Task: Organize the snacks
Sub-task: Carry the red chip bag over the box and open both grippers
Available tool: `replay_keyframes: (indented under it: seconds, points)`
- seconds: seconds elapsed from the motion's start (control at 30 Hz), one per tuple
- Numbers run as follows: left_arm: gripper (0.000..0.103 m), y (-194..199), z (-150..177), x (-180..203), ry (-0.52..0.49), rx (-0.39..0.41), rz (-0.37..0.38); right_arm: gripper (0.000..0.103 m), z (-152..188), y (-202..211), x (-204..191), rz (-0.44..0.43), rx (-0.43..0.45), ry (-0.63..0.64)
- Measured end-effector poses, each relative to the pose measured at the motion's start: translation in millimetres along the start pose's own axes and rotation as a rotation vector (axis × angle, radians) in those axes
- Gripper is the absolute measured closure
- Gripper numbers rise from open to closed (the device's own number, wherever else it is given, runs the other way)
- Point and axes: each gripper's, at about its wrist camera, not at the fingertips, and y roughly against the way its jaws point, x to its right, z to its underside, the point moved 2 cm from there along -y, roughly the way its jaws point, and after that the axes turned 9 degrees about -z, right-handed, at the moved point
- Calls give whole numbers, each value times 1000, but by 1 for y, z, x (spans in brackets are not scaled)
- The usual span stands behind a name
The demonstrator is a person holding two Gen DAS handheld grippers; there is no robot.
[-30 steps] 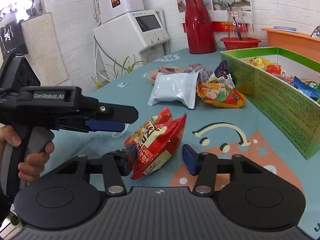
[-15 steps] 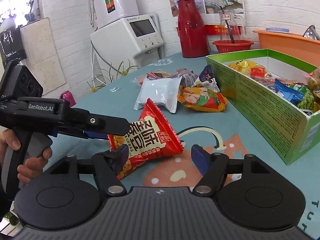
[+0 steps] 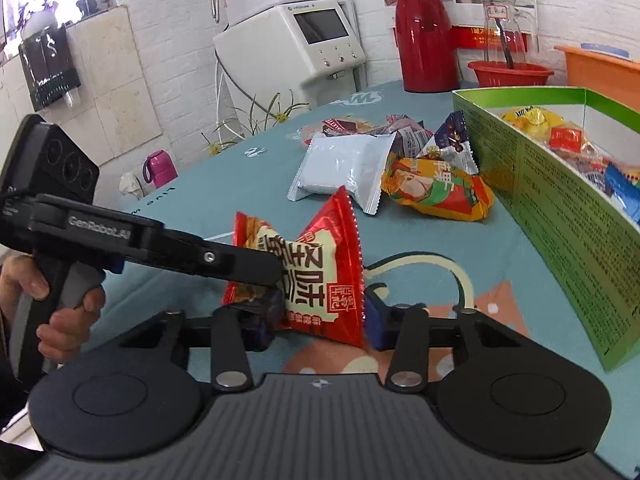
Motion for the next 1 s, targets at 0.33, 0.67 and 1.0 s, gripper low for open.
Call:
replay_keyframes:
  seconds: [0.33,0.67,1.0]
  points:
    - [79,-1,-44,67,-153,83,103,47,-36,58,2,152,201,26]
    - [79,-51,-90,132,-273,84,217,46,-59,97,49,300,375,-56]
    - [78,-120,-111,147,-291,21,257,46,-60,95,97,398,397,-120]
